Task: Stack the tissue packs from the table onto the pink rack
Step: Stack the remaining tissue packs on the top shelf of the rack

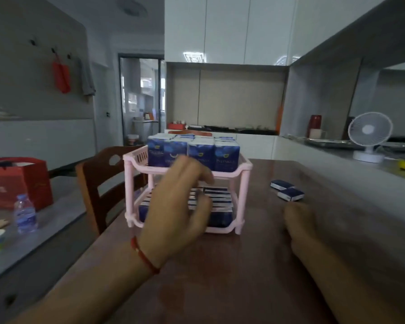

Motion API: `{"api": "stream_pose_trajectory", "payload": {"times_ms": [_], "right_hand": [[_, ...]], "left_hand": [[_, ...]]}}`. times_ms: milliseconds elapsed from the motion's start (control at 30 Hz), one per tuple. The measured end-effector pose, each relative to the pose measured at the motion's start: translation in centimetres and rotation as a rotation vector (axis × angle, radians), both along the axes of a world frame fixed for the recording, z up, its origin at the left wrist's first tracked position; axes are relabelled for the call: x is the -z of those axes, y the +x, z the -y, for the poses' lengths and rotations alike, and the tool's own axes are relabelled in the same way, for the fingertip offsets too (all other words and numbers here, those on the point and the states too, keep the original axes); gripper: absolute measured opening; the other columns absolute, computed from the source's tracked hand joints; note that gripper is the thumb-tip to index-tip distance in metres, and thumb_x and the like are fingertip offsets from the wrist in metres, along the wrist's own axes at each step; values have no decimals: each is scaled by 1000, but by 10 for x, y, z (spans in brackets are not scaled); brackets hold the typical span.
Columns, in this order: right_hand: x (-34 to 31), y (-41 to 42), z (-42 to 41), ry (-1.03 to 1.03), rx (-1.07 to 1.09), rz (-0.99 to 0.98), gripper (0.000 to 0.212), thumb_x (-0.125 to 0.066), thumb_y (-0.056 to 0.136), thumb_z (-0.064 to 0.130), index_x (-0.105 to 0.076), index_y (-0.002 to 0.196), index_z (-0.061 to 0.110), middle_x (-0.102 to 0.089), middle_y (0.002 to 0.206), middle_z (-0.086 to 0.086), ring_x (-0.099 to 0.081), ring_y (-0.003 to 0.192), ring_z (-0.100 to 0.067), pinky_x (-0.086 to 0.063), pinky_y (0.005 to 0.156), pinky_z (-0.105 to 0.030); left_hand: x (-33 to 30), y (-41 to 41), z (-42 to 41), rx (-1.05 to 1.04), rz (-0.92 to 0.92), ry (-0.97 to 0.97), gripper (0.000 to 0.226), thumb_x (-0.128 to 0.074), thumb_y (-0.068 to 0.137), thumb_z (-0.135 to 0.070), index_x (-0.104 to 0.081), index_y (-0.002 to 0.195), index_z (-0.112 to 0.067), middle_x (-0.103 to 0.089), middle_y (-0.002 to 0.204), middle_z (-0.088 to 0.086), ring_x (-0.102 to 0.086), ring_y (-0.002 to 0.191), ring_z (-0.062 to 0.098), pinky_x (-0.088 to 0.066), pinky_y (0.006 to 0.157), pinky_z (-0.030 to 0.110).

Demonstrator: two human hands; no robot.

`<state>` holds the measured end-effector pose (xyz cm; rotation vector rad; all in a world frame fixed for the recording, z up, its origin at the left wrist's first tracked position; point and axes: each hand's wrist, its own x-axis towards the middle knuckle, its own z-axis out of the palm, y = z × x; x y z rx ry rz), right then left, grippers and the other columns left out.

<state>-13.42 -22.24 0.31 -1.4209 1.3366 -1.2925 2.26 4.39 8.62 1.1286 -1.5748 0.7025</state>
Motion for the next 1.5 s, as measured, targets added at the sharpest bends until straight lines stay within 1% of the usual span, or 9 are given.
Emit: {"api": "stream_pose_trajectory", "payload": {"times_ms": [167,433,567,700,800,900,1167,1333,1500], "right_hand": [[-22,-27,22,3,-32,-184,27,-58,93,21,-65,114,6,-65,110,-16,-61,90,-31,-47,70,-30],[-22,-44,97,-128,-81,-584,40,-73,82,38,-64,103,5,-69,104,-17,-64,94,-30,-45,73,-33],[-6,-35,135,-231,-183,-650,45,-73,68,71,-68,102,42,-67,100,15,-65,97,-14,-51,88,-34],[-3,-36,135,-329,-222,-634,12,-76,74,54,-65,71,57,-66,80,26,-63,82,-6,-53,87,-33],[-8,-46,122,-329,-352,-513,8,-79,81,40,-73,84,45,-69,90,38,-66,88,8,-53,89,-25],[-15,-61,84,-367,-441,-497,50,-83,73,50,-66,117,32,-69,113,18,-66,104,-7,-52,89,-25],[-47,-89,-75,-476,-933,-674,74,-81,71,55,-49,136,40,-55,133,19,-56,119,-7,-50,92,-22],[-25,-59,30,-387,-485,-525,32,-62,94,35,-63,123,23,-66,122,1,-63,108,-18,-51,93,-32],[-3,-22,142,-269,-211,-770,48,-57,90,15,-51,137,10,-55,139,-15,-54,125,-33,-42,98,-36]], "left_hand": [[64,-69,65,166,20,531,33,-57,76,-10,-57,106,-24,-51,108,-9,-50,92,6,-49,81,27],[86,-55,110,156,-187,750,35,-67,80,-16,-57,111,-29,-51,101,-13,-47,75,-1,-36,71,8],[91,-56,111,199,-204,735,35,-67,78,-13,-59,106,-32,-51,96,-16,-48,78,-1,-35,71,4],[89,-53,109,224,-234,771,34,-67,79,-11,-60,105,-32,-53,97,-14,-50,77,3,-37,69,6],[85,-54,107,252,-307,803,29,-66,83,-11,-63,104,-30,-61,95,-10,-55,73,5,-43,69,11],[80,-54,107,266,-419,799,19,-64,92,-20,-65,109,-28,-68,91,-6,-62,82,7,-48,70,10],[77,-61,107,432,-657,845,40,-71,89,-30,-56,126,-27,-71,106,-5,-70,92,4,-58,83,22],[80,-58,108,353,-724,818,37,-69,91,-24,-50,123,-26,-65,103,-3,-67,89,7,-60,77,27],[80,-53,109,413,-697,813,25,-66,93,-26,-51,112,-26,-67,103,-3,-69,91,8,-61,73,31]]}}
